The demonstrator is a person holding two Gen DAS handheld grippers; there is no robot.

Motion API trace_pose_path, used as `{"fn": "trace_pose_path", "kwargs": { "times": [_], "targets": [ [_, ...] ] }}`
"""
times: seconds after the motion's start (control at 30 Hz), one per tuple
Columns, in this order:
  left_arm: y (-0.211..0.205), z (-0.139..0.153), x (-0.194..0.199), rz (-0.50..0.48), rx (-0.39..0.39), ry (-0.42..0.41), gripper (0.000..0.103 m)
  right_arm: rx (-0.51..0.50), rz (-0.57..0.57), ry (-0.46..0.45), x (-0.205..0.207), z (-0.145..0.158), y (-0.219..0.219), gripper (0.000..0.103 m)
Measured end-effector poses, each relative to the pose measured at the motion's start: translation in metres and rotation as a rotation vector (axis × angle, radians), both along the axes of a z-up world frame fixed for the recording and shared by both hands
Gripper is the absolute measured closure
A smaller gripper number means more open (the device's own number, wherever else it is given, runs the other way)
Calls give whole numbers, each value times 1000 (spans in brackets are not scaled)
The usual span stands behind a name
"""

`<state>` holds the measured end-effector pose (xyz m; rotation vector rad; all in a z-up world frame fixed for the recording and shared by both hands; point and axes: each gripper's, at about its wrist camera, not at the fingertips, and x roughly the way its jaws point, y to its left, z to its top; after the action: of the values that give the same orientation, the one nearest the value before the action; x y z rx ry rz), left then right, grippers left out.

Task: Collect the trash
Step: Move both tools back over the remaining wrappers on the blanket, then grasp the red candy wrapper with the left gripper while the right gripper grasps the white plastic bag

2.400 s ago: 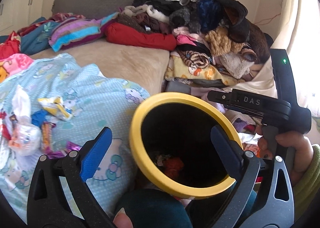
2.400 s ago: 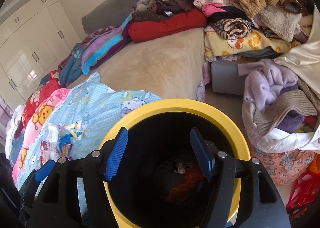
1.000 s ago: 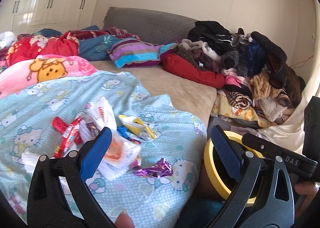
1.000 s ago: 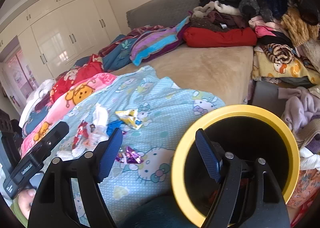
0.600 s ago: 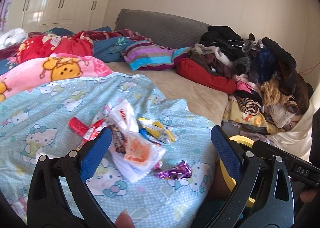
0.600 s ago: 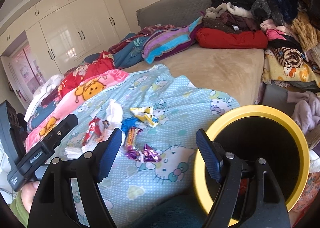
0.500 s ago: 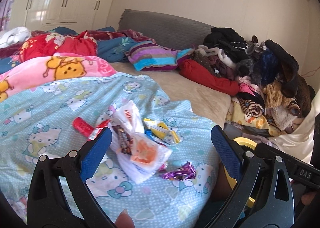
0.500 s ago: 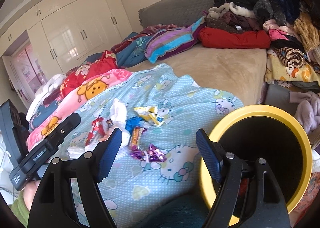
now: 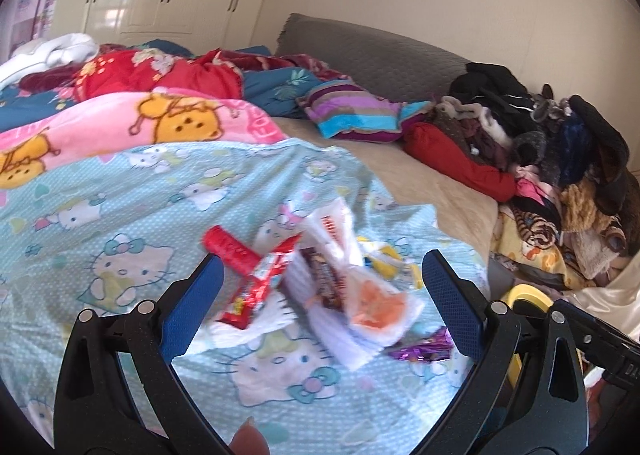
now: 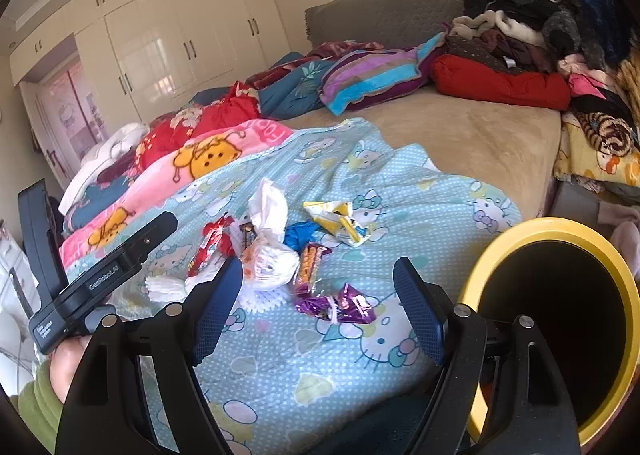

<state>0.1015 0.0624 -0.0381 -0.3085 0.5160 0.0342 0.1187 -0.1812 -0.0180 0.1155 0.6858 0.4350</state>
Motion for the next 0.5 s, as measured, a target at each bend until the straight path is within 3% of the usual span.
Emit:
{"fn": "trace_pose_path", "kwargs": {
  "times": [0.37,0.5],
  "targets": [
    [41,-21,4,51,-22,63,12,-29,54,18,14,-17,30,28],
    [48,-29,9,32,-36,95,17,-24,59,33,21,-22,39,28]
  ]
}}
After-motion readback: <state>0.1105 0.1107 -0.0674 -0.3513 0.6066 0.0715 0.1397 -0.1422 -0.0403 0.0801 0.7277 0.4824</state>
